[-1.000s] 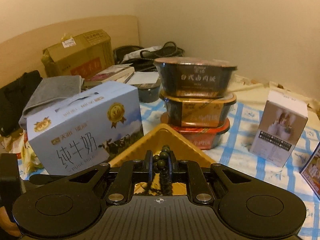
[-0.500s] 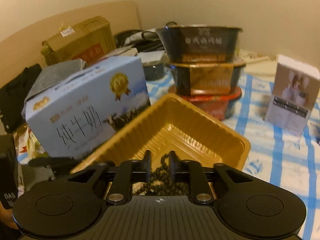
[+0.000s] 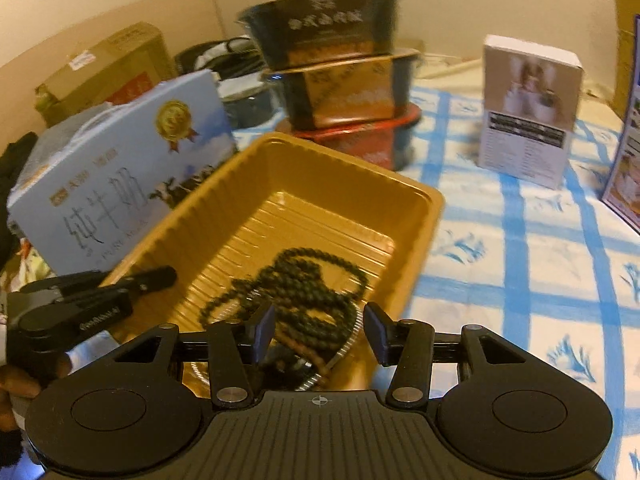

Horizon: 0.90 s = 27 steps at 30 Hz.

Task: Organize jewelry
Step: 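Open the right tool over the tray and release the left tool from the rim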

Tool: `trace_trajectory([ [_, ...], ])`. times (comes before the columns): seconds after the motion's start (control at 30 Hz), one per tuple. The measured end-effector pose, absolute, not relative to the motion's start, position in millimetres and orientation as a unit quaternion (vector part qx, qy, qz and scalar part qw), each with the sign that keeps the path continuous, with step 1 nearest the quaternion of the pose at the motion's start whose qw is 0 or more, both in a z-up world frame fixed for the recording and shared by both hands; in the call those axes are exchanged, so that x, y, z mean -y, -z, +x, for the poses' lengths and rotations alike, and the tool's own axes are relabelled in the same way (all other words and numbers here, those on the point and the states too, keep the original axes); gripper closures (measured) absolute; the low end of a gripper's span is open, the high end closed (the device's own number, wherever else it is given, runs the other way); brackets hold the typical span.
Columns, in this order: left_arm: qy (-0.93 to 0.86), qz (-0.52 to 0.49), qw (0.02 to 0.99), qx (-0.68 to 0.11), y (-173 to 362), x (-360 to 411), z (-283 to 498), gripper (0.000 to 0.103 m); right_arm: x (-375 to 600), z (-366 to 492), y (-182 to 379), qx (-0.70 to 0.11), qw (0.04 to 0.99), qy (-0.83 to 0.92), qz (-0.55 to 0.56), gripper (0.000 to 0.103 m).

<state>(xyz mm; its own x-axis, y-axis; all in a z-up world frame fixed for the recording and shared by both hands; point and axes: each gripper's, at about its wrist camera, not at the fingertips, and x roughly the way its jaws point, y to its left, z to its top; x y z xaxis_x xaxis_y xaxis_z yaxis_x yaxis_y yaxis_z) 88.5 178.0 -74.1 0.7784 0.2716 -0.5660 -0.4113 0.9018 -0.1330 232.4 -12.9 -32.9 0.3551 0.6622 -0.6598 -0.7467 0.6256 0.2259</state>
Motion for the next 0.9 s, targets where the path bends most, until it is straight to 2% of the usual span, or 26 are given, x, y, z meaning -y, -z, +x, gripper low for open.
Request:
trace_trajectory([
  [0.33, -0.187, -0.157, 0.92, -0.308, 93.6, -186.8, 92.1, 0.097, 25.6, 227.0, 44.3, -0.386, 0.823, -0.415, -0.037, 0.054],
  [0.47, -0.184, -0.168, 0.916, -0.314, 97.5, -189.6, 92.7, 0.093, 30.0, 224.1, 48.6, -0.389, 0.826, -0.407, -0.027, 0.054],
  [0.57, -0.178, -0.18, 0.914, -0.317, 98.4, -190.7, 92.6, 0.086, 33.0, 223.1, 50.9, -0.392, 0.828, -0.401, -0.015, 0.052],
  [0.7, -0.176, -0.187, 0.913, -0.317, 98.7, -190.3, 88.1, 0.073, 37.8, 217.4, 51.4, -0.388, 0.834, -0.392, 0.002, 0.037],
  [0.77, -0.182, -0.196, 0.912, -0.31, 97.2, -191.0, 82.9, 0.056, 41.3, 214.6, 51.7, -0.388, 0.838, -0.384, 0.015, 0.032],
  [0.9, -0.178, -0.203, 0.916, -0.298, 91.4, -191.4, 73.0, 0.049, 48.6, 208.2, 53.3, -0.387, 0.844, -0.368, 0.047, 0.026],
])
